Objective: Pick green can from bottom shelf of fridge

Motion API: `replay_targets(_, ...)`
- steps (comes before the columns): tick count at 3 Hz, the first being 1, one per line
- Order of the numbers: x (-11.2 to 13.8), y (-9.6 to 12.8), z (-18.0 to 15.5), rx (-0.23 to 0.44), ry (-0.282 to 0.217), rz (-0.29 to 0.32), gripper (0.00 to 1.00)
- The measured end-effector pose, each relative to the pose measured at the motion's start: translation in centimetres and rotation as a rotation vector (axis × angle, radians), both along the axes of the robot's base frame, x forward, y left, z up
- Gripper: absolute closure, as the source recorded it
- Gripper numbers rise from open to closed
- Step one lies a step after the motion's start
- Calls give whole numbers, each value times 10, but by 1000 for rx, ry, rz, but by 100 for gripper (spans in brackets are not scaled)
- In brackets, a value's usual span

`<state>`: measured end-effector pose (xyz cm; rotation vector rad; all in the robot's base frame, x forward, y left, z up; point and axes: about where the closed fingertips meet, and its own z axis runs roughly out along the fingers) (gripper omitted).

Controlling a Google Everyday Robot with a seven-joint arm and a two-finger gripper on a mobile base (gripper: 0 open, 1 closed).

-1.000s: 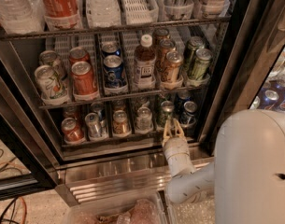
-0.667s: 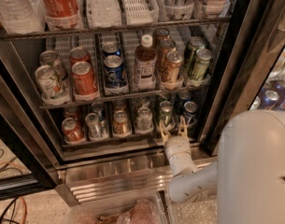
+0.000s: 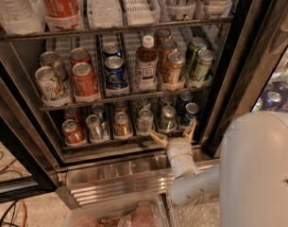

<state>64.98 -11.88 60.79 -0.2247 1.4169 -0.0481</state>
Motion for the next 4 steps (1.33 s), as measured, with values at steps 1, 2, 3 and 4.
replay_targets(1,-4,0,2,2,0,2,0)
replay_targets(2,-4,0,2,2,0,3,7)
replay_targets(3,-5,1,2,1,1,5,25)
replay_targets(4,-5,1,0,2,7,8,43)
